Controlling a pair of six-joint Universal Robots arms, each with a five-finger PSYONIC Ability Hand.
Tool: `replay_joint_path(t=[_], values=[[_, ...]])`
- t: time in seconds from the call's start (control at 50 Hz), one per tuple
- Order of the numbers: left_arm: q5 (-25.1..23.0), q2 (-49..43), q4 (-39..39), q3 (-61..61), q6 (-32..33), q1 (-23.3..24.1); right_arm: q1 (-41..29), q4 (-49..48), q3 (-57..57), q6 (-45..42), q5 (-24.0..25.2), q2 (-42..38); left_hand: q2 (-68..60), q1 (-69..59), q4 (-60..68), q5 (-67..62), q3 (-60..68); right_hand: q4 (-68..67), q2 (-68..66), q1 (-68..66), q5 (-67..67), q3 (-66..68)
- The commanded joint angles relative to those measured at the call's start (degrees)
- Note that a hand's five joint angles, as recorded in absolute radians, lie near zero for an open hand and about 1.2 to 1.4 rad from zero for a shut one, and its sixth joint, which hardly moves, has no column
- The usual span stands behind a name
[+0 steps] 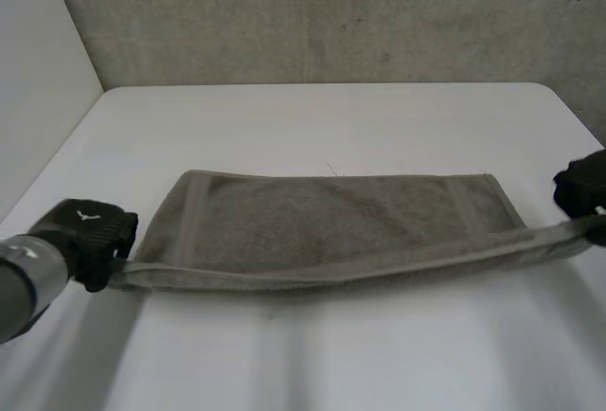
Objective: Fold the towel.
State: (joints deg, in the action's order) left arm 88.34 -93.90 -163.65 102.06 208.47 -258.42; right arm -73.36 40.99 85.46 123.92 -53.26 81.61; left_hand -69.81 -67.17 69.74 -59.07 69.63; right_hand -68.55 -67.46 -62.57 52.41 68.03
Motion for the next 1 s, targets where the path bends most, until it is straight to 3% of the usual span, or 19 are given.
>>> replay_joint_path(t=[0.02,0.12,0.3,0.46,0.62,0.86,0.88,0.9,0.92,0.94,0.96,0.98,1.0], values=[[0.34,-14.8,-7.55,-7.83,-0.08,0.29,-8.01,-4.67,-4.95,0.71,-11.06,-12.87,-10.19,-12.83,10.26,-10.93,10.37,-11.45,-12.54,-17.43,17.59,11.97],[0.25,-20.95,-8.96,-14.15,-0.17,0.64,-10.3,-10.21,-8.55,2.81,-14.32,-17.79,-10.19,-12.83,10.26,-10.93,10.37,-11.45,-12.54,-17.43,17.59,11.97],[0.25,-28.44,-13.19,-22.96,-0.61,0.9,-14.18,-16.64,-15.15,10.2,-14.68,-23.08,-10.19,-12.83,10.26,-10.93,10.37,-11.45,-12.54,-17.43,17.59,11.97],[-0.01,-33.09,-28.89,-25.42,-0.26,1.52,-16.99,-29.71,-17.79,15.3,-19.86,-27.82,-10.19,-12.83,10.26,-10.93,10.37,-11.45,-12.54,-17.43,17.59,11.97],[-1.85,-38.89,-34.19,-28.84,-0.17,2.48,-17.78,-37.99,-18.92,15.56,-23.64,-31.6,-10.19,-12.83,10.26,-10.93,10.37,-11.45,-12.54,-17.43,17.59,11.97],[-2.82,-44.09,-38.94,-32.19,-0.08,4.24,-19.98,-39.76,-23.5,15.65,-26.55,-37.93,-10.19,-12.83,10.26,-10.93,10.37,-11.45,-12.54,-17.43,17.59,11.97],[-2.82,-44.26,-40.24,-32.19,-0.08,4.33,-20.24,-39.84,-24.2,15.65,-26.81,-38.54,-10.19,-12.83,10.26,-10.93,10.37,20.3,19.21,14.32,-14.16,-19.78],[-2.91,-44.35,-41.3,-31.84,-0.08,4.42,-20.59,-40.37,-24.81,15.83,-27.25,-38.98,0.94,-1.69,-0.88,0.2,-0.76,58.55,57.46,52.57,-52.41,-58.03],[-2.91,-44.35,-41.31,-31.84,-0.08,4.42,-20.59,-40.37,-24.82,15.83,-27.25,-38.99,1.05,-1.58,-0.99,0.31,-0.87,58.55,57.46,52.57,-52.41,-58.03],[-2.82,-44.27,-42.35,-31.58,0.0,4.51,-20.77,-41.24,-25.25,16.26,-27.51,-39.34,33.69,31.06,-33.63,32.95,-33.52,58.55,57.46,52.57,-52.41,-58.03],[-2.82,-44.26,-42.37,-31.57,0.0,4.51,-20.86,-42.56,-25.61,17.14,-27.78,-39.25,34.02,31.39,-33.96,33.28,-33.84,58.55,57.46,52.57,-52.41,-58.03],[-2.91,-44.09,-43.15,-31.23,0.0,4.59,-20.86,-42.57,-25.61,17.15,-27.78,-39.25,59.81,57.17,-59.74,59.07,-59.63,58.55,57.46,52.57,-52.41,-58.03],[-2.91,-43.74,-43.94,-30.87,0.0,4.6,-20.94,-43.96,-25.61,18.28,-27.87,-38.82,58.46,55.83,-58.4,57.72,-58.28,58.55,57.46,52.57,-52.41,-58.03]])
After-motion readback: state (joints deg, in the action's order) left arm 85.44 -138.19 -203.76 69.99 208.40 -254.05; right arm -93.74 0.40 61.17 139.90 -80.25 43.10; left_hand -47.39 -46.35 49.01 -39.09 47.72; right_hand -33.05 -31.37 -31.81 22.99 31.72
